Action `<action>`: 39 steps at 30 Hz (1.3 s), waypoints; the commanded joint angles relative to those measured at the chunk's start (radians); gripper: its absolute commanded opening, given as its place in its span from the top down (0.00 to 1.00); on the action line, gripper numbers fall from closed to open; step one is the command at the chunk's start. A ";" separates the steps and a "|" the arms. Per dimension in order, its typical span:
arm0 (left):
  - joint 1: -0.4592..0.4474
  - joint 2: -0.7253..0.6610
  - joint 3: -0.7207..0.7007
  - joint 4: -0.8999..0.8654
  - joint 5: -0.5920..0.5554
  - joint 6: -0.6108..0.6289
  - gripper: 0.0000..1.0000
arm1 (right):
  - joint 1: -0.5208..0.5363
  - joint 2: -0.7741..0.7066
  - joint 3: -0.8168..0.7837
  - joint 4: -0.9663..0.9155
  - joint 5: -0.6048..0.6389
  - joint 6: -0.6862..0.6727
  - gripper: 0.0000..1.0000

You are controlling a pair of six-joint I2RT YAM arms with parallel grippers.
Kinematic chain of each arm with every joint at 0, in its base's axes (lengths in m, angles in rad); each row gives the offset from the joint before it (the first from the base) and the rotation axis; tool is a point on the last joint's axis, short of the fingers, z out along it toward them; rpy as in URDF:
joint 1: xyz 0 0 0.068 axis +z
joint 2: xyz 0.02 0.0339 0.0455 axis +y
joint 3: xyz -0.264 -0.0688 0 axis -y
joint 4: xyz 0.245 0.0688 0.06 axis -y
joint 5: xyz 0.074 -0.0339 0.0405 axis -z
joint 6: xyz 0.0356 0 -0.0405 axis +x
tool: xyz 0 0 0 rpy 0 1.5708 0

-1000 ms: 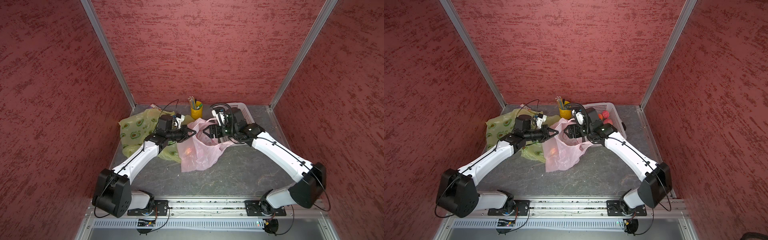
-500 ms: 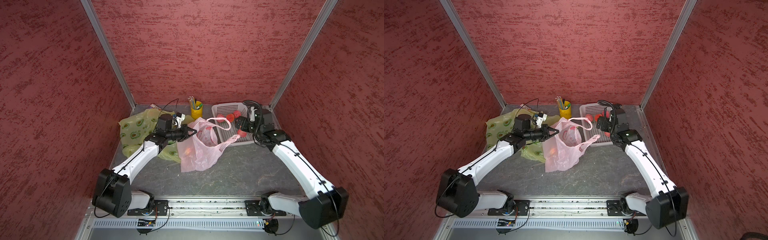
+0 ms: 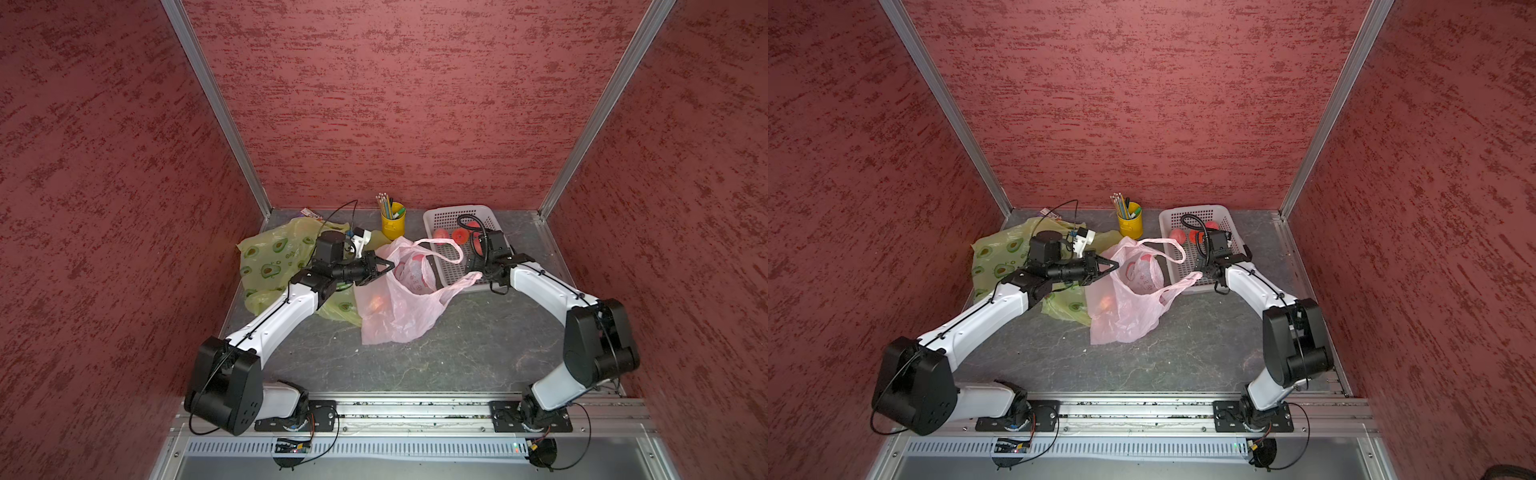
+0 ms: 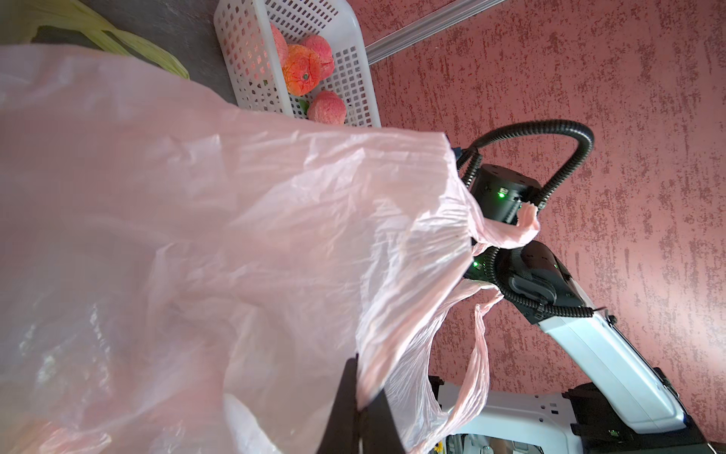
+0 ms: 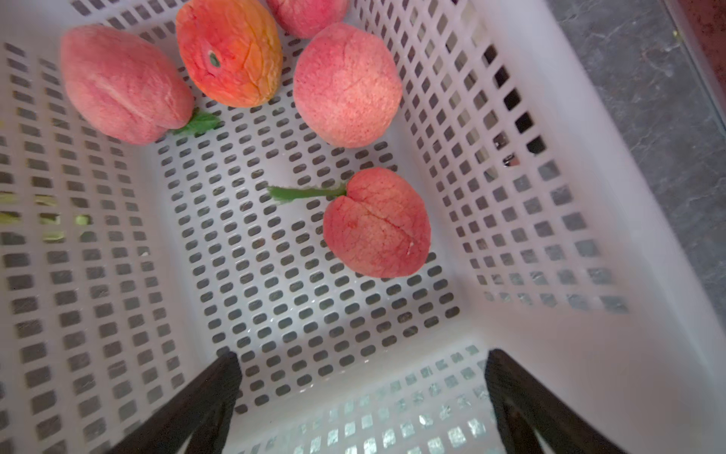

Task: Place the peach into a plastic bag & tie a knot
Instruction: Pick up the peach from the basket.

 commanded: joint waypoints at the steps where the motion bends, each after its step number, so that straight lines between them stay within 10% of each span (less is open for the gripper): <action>1: 0.002 -0.002 -0.013 0.029 0.015 -0.004 1.00 | -0.014 0.049 0.058 0.037 0.070 -0.001 0.01; 18: -0.004 -0.009 -0.020 0.021 0.008 -0.008 1.00 | -0.067 0.283 0.190 0.125 0.001 -0.027 0.01; 23: -0.006 -0.018 -0.021 0.012 0.000 -0.005 1.00 | -0.077 0.279 0.165 0.165 -0.025 -0.055 0.18; 39: -0.004 -0.018 -0.013 0.005 -0.002 0.000 1.00 | -0.082 -0.228 0.059 0.111 -0.258 -0.051 0.43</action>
